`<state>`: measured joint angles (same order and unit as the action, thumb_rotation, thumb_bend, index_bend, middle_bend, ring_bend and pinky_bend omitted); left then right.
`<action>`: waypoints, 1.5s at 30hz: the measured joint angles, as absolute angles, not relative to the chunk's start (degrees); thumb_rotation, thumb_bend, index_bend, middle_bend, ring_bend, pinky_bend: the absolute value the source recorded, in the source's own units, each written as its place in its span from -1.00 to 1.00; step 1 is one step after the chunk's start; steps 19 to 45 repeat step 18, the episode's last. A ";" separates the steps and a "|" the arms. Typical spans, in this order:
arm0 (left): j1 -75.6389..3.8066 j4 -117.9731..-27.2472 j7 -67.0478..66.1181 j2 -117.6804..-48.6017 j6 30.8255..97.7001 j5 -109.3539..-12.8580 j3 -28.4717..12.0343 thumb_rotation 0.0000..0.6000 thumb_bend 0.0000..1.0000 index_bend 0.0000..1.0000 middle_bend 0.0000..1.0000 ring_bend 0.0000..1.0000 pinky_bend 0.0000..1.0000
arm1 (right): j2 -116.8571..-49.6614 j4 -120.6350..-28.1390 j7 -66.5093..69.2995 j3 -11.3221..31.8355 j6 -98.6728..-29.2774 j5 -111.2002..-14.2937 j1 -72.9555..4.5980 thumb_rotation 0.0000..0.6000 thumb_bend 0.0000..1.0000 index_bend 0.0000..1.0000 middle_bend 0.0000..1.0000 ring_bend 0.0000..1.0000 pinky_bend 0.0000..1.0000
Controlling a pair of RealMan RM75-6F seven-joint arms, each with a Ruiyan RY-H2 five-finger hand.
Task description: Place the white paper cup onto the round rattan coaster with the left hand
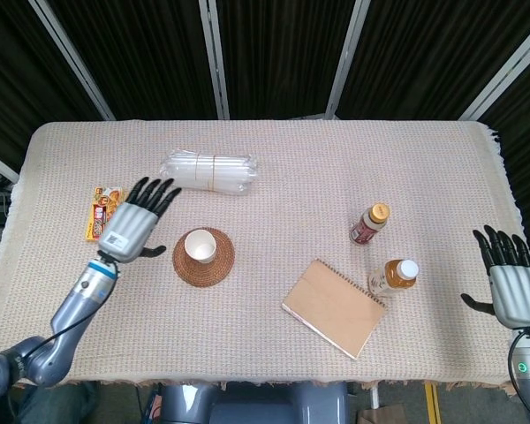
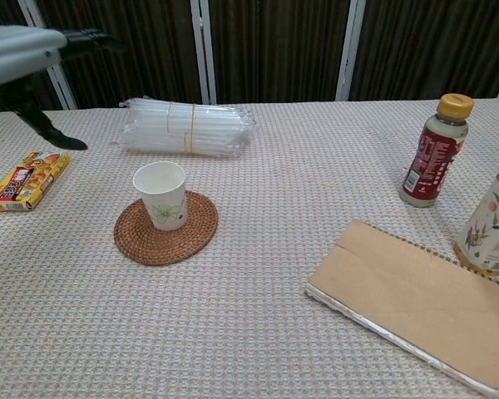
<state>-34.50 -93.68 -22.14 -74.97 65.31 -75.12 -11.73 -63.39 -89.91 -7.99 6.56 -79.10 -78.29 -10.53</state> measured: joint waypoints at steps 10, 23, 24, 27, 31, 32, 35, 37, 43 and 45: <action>-16.63 -102.06 -21.95 -67.66 86.70 -74.98 -7.03 1.00 -1.00 -1.00 -1.00 -1.00 -1.00 | -62.71 -90.43 -6.70 6.10 -79.37 -80.37 -10.56 1.00 -1.00 -1.00 -1.00 -1.00 -1.00; -11.83 -103.31 -18.63 -66.04 88.47 -74.94 -3.88 1.00 -1.00 -1.00 -1.00 -1.00 -1.00 | -62.10 -90.93 -5.88 6.08 -79.93 -81.15 -10.35 1.00 -1.00 -1.00 -1.00 -1.00 -1.00; -11.83 -103.31 -18.63 -66.04 88.47 -74.94 -3.88 1.00 -1.00 -1.00 -1.00 -1.00 -1.00 | -62.10 -90.93 -5.88 6.08 -79.93 -81.15 -10.35 1.00 -1.00 -1.00 -1.00 -1.00 -1.00; -11.83 -103.31 -18.63 -66.04 88.47 -74.94 -3.88 1.00 -1.00 -1.00 -1.00 -1.00 -1.00 | -62.10 -90.93 -5.88 6.08 -79.93 -81.15 -10.35 1.00 -1.00 -1.00 -1.00 -1.00 -1.00; -11.83 -103.31 -18.63 -66.04 88.47 -74.94 -3.88 1.00 -1.00 -1.00 -1.00 -1.00 -1.00 | -62.10 -90.93 -5.88 6.08 -79.93 -81.15 -10.35 1.00 -1.00 -1.00 -1.00 -1.00 -1.00; -11.83 -103.31 -18.63 -66.04 88.47 -74.94 -3.88 1.00 -1.00 -1.00 -1.00 -1.00 -1.00 | -62.10 -90.93 -5.88 6.08 -79.93 -81.15 -10.35 1.00 -1.00 -1.00 -1.00 -1.00 -1.00; -11.83 -103.31 -18.63 -66.04 88.47 -74.94 -3.88 1.00 -1.00 -1.00 -1.00 -1.00 -1.00 | -62.10 -90.93 -5.88 6.08 -79.93 -81.15 -10.35 1.00 -1.00 -1.00 -1.00 -1.00 -1.00; -11.83 -103.31 -18.63 -66.04 88.47 -74.94 -3.88 1.00 -1.00 -1.00 -1.00 -1.00 -1.00 | -62.10 -90.93 -5.88 6.08 -79.93 -81.15 -10.35 1.00 -1.00 -1.00 -1.00 -1.00 -1.00; -11.83 -103.31 -18.63 -66.04 88.47 -74.94 -3.88 1.00 -1.00 -1.00 -1.00 -1.00 -1.00 | -62.10 -90.93 -5.88 6.08 -79.93 -81.15 -10.35 1.00 -1.00 -1.00 -1.00 -1.00 -1.00; -11.83 -103.31 -18.63 -66.04 88.47 -74.94 -3.88 1.00 -1.00 -1.00 -1.00 -1.00 -1.00 | -62.10 -90.93 -5.88 6.08 -79.93 -81.15 -10.35 1.00 -1.00 -1.00 -1.00 -1.00 -1.00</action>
